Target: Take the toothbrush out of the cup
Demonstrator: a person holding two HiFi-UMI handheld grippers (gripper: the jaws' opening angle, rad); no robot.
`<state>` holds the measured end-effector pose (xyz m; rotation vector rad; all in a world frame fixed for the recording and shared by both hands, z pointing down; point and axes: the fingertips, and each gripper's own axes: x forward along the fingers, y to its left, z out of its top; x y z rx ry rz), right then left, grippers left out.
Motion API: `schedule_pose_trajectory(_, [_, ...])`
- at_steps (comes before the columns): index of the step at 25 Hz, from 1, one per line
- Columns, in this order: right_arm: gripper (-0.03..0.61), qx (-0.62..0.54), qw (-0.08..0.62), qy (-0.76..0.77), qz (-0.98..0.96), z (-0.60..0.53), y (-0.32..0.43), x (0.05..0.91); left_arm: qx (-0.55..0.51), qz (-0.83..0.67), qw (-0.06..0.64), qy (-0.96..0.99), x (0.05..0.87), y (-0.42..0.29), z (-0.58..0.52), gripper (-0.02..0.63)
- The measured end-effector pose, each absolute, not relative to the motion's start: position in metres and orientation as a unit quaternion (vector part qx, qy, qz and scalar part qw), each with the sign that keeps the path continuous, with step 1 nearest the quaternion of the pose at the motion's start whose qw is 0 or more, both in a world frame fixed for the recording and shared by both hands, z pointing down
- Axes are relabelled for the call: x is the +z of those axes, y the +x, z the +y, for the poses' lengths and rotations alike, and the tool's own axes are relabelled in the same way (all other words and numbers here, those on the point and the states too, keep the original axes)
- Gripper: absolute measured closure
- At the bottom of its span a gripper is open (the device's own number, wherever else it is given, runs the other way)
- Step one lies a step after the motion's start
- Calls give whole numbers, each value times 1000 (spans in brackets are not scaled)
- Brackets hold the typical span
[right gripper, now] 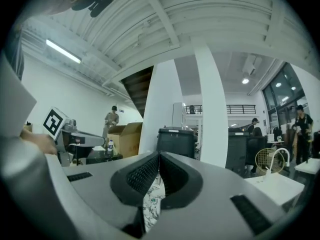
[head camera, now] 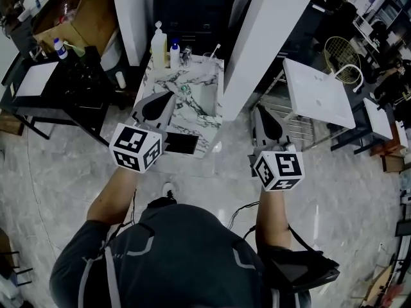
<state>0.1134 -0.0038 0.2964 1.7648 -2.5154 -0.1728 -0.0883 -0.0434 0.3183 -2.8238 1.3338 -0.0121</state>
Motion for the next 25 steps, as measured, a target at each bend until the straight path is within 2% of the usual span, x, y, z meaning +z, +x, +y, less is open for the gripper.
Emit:
schedule_pose_trajectory(8, [549, -38, 52, 579, -813, -80, 79, 310, -27, 434, 17, -900, 332, -125, -127, 604])
schedule_pose_trajectory(14, [549, -35, 65, 587, -806, -119, 62, 313, 1, 415, -9, -910, 339, -144, -168, 604])
schedule_pose_trajectory(25, [548, -31, 70, 574, -815, -182, 66, 317, 2, 411, -36, -911, 352, -138, -219, 604])
